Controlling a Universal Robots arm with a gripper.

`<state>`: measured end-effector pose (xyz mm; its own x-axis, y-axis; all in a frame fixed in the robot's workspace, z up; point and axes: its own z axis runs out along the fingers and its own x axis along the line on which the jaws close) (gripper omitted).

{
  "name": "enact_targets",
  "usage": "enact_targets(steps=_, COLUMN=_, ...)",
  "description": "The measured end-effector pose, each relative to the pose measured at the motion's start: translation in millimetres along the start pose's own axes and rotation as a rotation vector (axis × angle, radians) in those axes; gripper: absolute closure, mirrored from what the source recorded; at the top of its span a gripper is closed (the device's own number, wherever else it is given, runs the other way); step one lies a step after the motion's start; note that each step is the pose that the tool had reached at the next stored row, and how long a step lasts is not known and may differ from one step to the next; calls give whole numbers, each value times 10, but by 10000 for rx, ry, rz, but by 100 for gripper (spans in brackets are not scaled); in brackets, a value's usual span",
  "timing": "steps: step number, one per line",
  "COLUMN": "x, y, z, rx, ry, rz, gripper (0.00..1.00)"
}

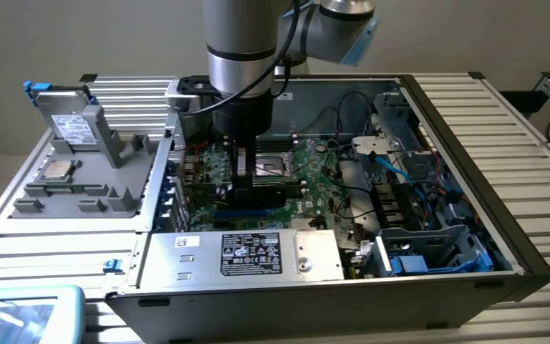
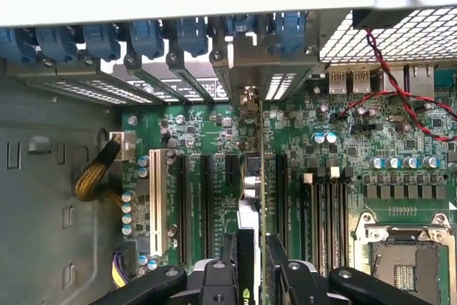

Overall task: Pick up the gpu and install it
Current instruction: 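Insert the gpu into the slot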

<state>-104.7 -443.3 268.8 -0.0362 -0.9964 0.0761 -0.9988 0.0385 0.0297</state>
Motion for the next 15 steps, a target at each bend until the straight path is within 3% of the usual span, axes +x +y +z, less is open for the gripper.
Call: enact_targets(steps=15, x=9, y=29, z=20, rx=0, ry=-2, rz=10, gripper=72)
